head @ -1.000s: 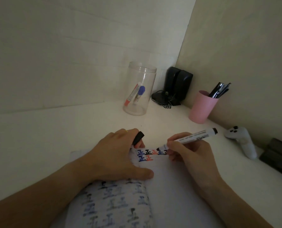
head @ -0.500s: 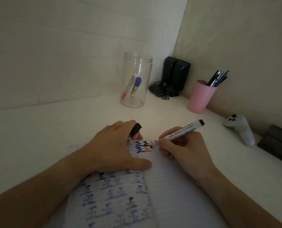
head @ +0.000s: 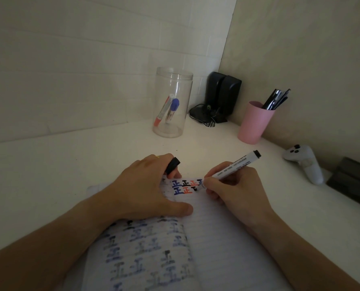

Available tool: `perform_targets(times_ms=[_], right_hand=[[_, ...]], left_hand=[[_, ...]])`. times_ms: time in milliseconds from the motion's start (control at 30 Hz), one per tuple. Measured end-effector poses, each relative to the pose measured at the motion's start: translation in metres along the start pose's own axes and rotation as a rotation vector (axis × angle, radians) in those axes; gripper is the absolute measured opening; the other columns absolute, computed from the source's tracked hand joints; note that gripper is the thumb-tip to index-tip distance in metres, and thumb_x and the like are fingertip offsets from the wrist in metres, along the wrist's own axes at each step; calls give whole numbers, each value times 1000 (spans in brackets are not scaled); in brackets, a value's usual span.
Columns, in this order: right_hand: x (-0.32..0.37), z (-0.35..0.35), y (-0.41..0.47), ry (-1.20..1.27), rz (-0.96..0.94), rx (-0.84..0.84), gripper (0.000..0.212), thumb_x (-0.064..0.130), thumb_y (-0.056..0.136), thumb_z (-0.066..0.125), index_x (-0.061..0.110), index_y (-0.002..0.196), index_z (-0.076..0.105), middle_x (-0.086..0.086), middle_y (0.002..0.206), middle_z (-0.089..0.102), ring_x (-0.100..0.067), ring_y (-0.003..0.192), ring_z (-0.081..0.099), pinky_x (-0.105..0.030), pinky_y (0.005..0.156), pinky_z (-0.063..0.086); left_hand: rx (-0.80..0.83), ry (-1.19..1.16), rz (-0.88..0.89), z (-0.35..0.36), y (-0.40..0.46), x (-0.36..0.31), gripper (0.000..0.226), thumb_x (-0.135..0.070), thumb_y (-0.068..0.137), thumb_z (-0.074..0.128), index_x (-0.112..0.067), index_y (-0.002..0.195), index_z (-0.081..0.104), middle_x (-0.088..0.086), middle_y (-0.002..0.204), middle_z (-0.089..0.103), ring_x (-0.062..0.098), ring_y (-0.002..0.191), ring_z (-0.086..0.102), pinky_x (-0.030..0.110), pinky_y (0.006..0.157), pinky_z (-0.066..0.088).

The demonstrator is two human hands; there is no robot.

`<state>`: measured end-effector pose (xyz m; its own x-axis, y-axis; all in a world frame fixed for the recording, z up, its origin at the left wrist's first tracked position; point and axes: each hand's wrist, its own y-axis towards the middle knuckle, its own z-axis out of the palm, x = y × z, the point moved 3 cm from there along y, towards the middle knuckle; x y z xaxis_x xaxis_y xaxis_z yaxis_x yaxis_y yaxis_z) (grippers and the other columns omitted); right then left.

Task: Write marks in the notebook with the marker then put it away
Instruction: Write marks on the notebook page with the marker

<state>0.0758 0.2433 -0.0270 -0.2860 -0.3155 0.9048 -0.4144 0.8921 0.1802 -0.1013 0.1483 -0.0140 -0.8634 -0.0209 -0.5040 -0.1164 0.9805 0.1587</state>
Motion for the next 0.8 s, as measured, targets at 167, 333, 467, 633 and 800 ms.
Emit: perform_targets(times_ms=[167,333,467,633,800], right_hand=[[0,-2,0,31,10,-28,6,9,75,75,13,72,75,-3,61,73,-8,55,66,-20,56,50],[0,-1,0,-4,7,-31,4,12,74,75,15,71,75,-2,63,74,-11,59,67,-25,60,53],[1,-2,0,44,-8,-25,8,8,77,75,14,72,75,-2,63,74,-8,58,67,-22,59,52],[3,0,-2,27,-41,41,9,7,78,77,13,72,75,-3,63,74,-11,59,67,-21,57,51],[2,-1,-1,31,-43,34,9,6,78,76,13,71,75,-3,61,73,-12,58,66,-23,56,50]], left_hand=[[-5,-6,2,0,0,0,65,-66,59,81,-28,106,55,-33,91,46,-7,94,47,17,77,41],[2,-21,-9,-1,0,-1,63,-66,59,81,-28,100,53,-30,96,52,-2,94,51,33,84,50],[7,-30,-7,-1,0,-1,62,-67,58,82,-29,97,52,-28,99,56,0,93,52,36,84,50],[-3,-15,4,-1,-1,-2,64,-65,59,82,-28,105,55,-33,92,48,-8,93,47,22,79,45],[-8,-13,9,0,0,-1,65,-65,59,82,-29,106,56,-33,92,48,-8,91,48,18,75,43]])
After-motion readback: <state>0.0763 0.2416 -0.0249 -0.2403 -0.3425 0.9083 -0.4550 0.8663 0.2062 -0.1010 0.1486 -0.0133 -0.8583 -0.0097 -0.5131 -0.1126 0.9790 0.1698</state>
